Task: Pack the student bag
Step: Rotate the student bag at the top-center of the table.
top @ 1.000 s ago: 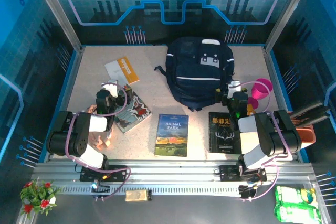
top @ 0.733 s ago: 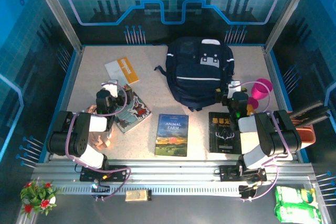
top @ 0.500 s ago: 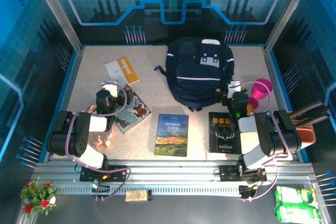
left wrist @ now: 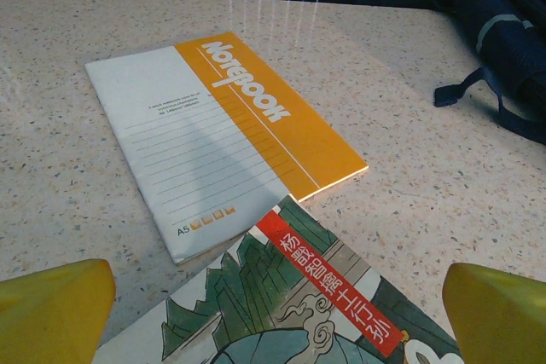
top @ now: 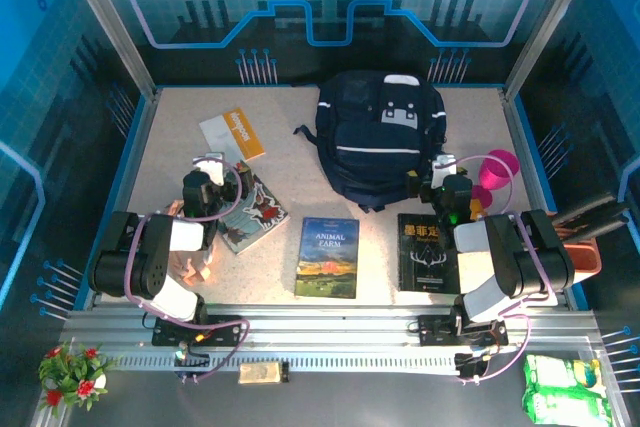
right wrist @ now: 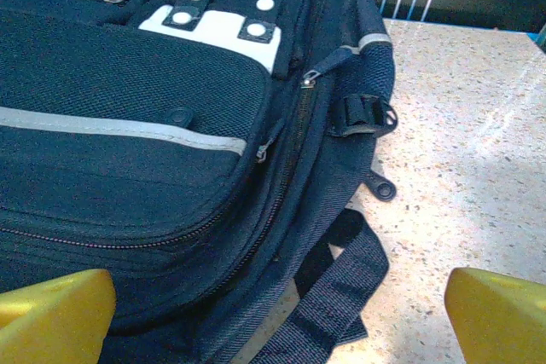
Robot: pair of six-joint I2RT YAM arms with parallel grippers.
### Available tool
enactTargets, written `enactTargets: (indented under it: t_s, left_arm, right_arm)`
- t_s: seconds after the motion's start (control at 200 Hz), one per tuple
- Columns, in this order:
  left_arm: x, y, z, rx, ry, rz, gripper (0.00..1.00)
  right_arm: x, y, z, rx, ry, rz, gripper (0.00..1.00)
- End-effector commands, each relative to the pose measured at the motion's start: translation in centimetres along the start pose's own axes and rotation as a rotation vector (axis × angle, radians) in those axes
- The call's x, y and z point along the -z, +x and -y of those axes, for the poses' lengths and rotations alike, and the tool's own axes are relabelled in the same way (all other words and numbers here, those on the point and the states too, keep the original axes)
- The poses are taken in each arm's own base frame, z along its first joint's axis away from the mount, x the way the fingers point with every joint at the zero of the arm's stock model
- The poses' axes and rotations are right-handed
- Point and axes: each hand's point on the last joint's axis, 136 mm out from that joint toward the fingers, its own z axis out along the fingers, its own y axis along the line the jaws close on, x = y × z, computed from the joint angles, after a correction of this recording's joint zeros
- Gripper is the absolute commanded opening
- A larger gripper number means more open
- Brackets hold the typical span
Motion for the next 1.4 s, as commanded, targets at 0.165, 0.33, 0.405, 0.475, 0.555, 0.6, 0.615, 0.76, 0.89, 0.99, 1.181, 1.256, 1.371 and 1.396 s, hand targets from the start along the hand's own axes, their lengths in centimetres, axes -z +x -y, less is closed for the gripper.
enactTargets:
  t_s: [0.165, 0.33, 0.405, 0.475, 0.555, 0.6, 0.615, 0.76, 0.89, 0.99, 1.181, 1.256, 1.371, 1.396]
  left_arm:
    - [0.7, -1.7, -0.5, 0.003, -0.034, 0.041, 0.99]
    - [1.9, -4.3, -0.7, 0.007, -0.069, 0.029, 0.99]
    - [2.4, -5.9, -0.6, 0.042, -0.081, 0.047, 0.99]
    - [2.8, -7.5, -0.2, 0.117, -0.070, 0.061, 0.99]
    - [3.2, -8.8, 0.1, 0.230, -0.070, 0.045, 0.99]
    - [3.4, -9.2, 0.1, 0.322, -0.081, 0.020, 0.99]
    - [3.5, -9.3, 0.1, 0.350, -0.085, 0.008, 0.99]
    - [3.5, -10.1, 1.0, 0.513, -0.072, -0.105, 0.99]
    - [3.3, -10.7, 2.5, 0.495, -0.012, -0.191, 0.99]
    - [3.2, -10.8, 3.7, 0.451, 0.049, -0.229, 0.99]
    - [3.3, -10.2, 5.3, 0.422, 0.145, -0.272, 0.99]
    - [3.4, -9.8, 5.8, 0.420, 0.175, -0.285, 0.99]
    - [3.3, -9.3, 6.3, 0.424, 0.201, -0.306, 0.99]
    - [3.3, -9.2, 6.4, 0.427, 0.205, -0.309, 0.99]
  right_arm:
    - [1.1, -3.0, 0.4, 0.022, 0.021, 0.068, 1.00]
    - [2.5, -5.9, 0.2, 0.070, 0.085, 0.066, 1.00]
    - [2.9, -7.5, -0.4, 0.044, 0.089, 0.062, 1.00]
    - [3.1, -8.9, -1.8, -0.001, 0.043, 0.040, 1.00]
    - [3.1, -9.2, -3.1, -0.099, 0.009, -0.051, 1.00]
    - [3.0, -8.8, -3.8, -0.160, -0.009, -0.133, 1.00]
    - [2.9, -8.8, -3.9, -0.182, -0.011, -0.158, 1.00]
    - [1.1, -8.1, -6.1, -0.297, -0.054, -0.356, 1.00]
    - [-1.3, -6.5, -9.1, -0.309, -0.137, -0.504, 1.00]
    - [-3.2, -5.5, -10.7, -0.340, -0.161, -0.568, 1.00]
    - [-6.5, -3.1, -13.0, -0.392, -0.168, -0.670, 0.99]
    - [-7.2, -2.1, -14.1, -0.400, -0.170, -0.705, 0.98]
    - [-7.6, -1.0, -17.7, -0.379, -0.224, -0.751, 0.95]
    - [-7.5, -0.8, -18.6, -0.375, -0.234, -0.758, 0.95]
